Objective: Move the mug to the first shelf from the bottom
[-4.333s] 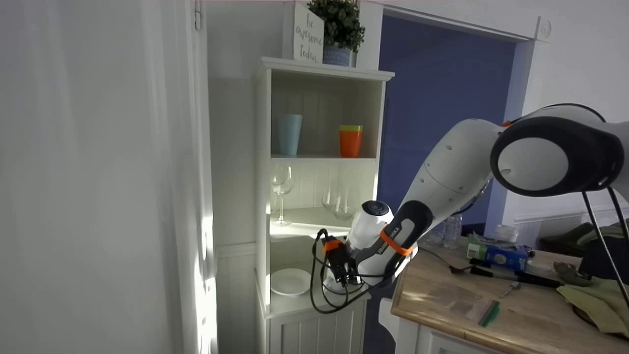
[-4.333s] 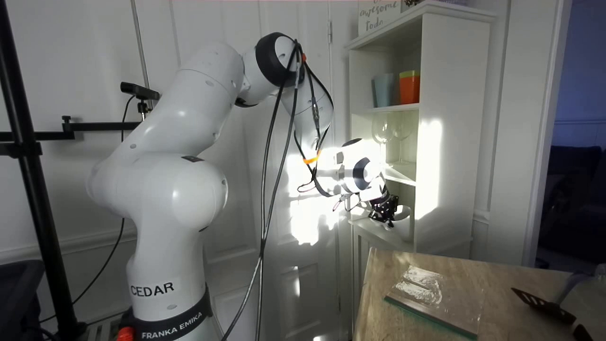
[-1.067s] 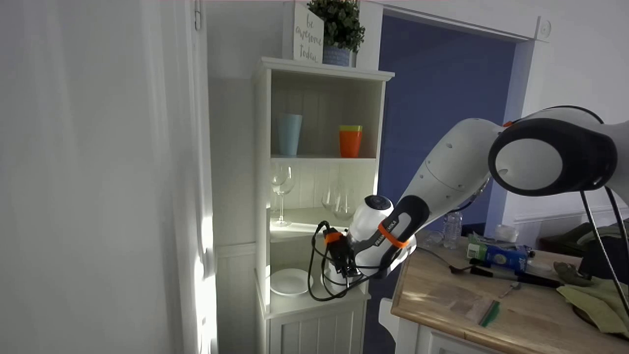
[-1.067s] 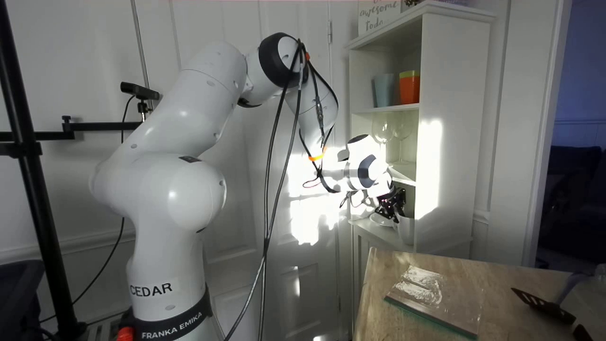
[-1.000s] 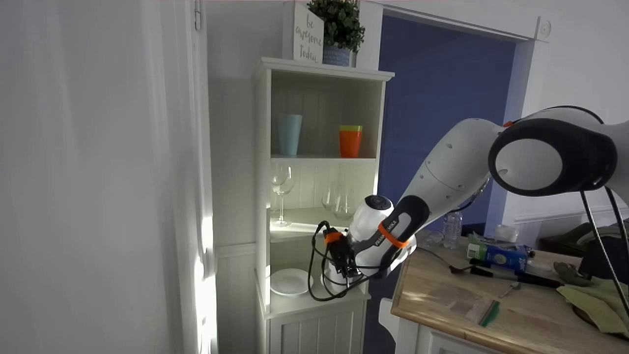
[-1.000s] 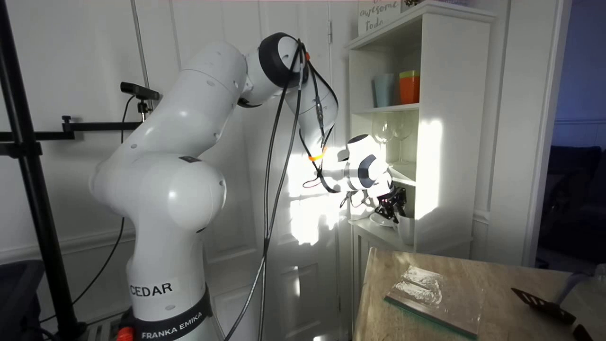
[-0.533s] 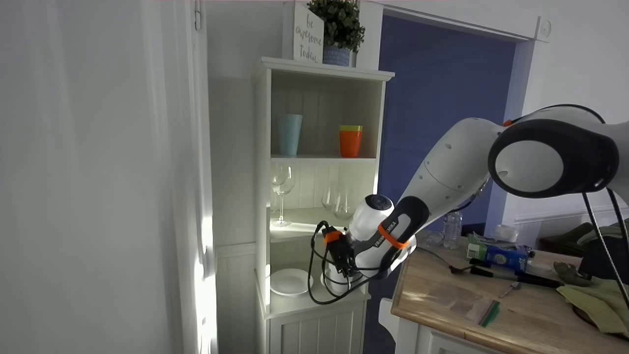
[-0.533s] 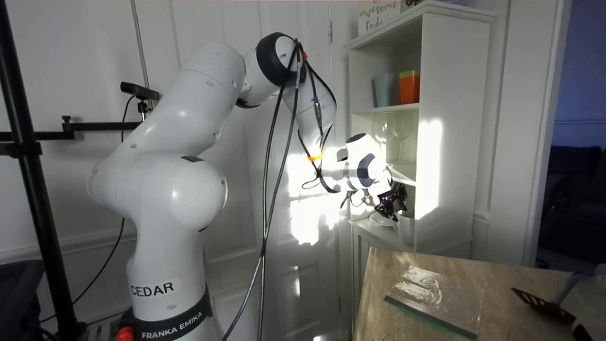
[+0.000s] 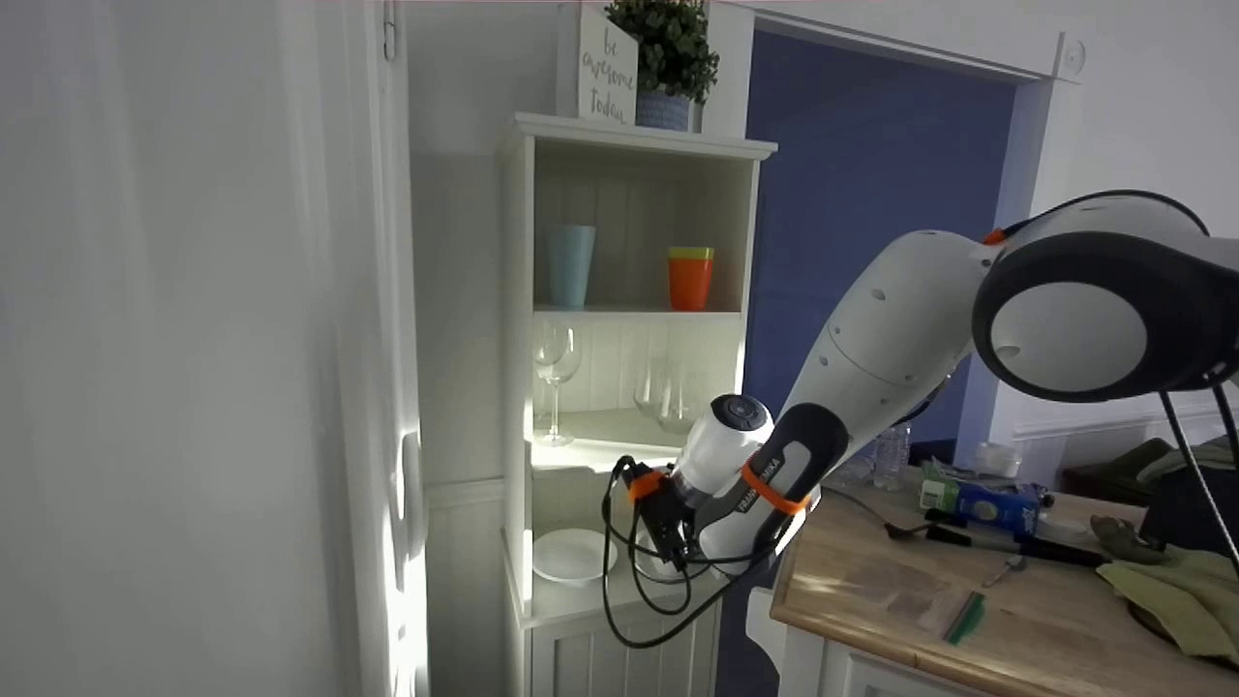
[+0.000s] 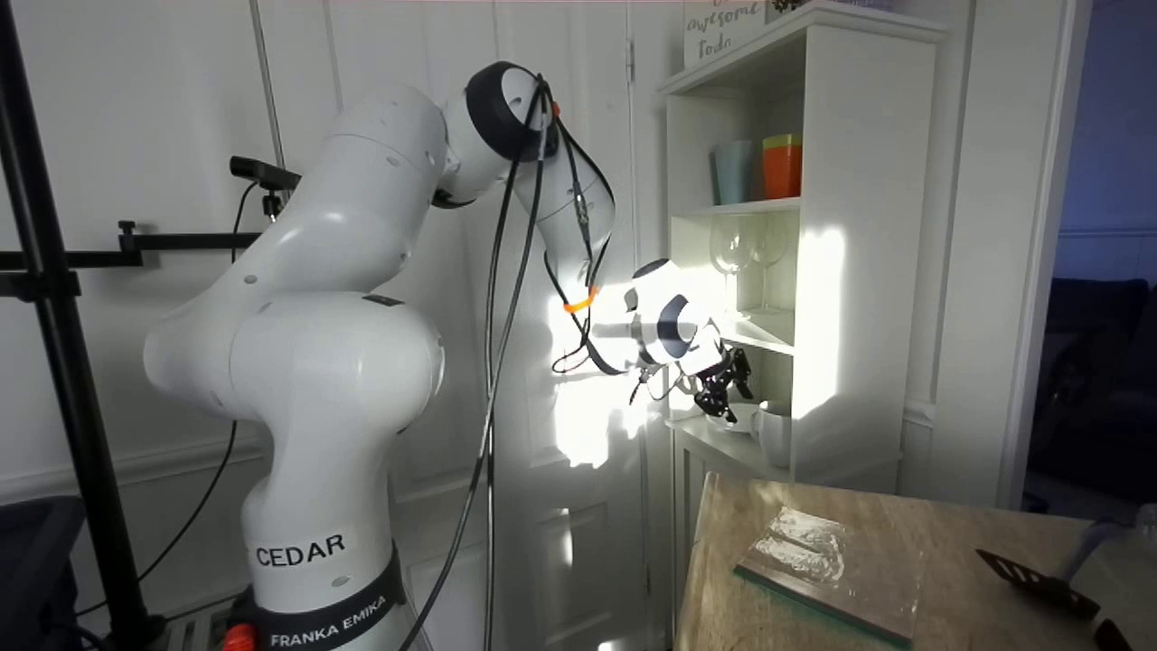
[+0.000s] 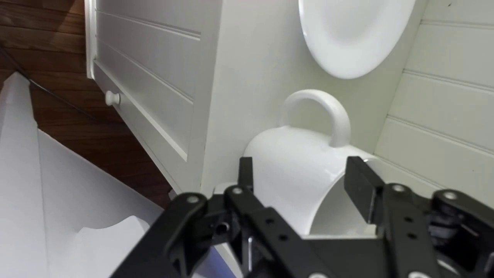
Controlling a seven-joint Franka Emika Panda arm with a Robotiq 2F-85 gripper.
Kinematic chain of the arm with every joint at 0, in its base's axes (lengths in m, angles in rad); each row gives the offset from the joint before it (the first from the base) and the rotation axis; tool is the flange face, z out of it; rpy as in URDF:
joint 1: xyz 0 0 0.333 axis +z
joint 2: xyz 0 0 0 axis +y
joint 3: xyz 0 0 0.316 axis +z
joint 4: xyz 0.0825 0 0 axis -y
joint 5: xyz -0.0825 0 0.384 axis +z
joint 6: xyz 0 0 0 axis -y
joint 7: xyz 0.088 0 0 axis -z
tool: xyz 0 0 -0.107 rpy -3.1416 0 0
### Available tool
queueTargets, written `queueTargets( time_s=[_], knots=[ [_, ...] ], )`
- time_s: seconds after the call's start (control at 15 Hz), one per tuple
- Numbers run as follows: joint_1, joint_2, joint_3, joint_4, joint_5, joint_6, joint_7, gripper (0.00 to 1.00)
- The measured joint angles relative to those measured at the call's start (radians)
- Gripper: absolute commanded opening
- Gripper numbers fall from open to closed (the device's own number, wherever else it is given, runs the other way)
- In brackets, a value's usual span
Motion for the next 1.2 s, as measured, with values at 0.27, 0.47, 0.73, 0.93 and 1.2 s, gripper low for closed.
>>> queueTargets(
  time_s=[0.27, 0.47, 0.73, 0.93, 1.2],
  knots=[
    [0.151, -0.022, -0.111, -0.099, 0.043, 0.056, -0.045, 0.92],
    [0.264, -0.095, -0.161, -0.195, 0.08, -0.002, -0.098, 1.0],
    [0.391, -0.288, -0.213, -0.288, 0.111, -0.22, -0.101, 1.0],
    [0.443, -0.448, -0.268, -0.311, 0.109, -0.458, -0.118, 1.0],
    [0.473, -0.666, -0.362, -0.31, -0.023, -0.798, 0.006, 1.0]
  ],
)
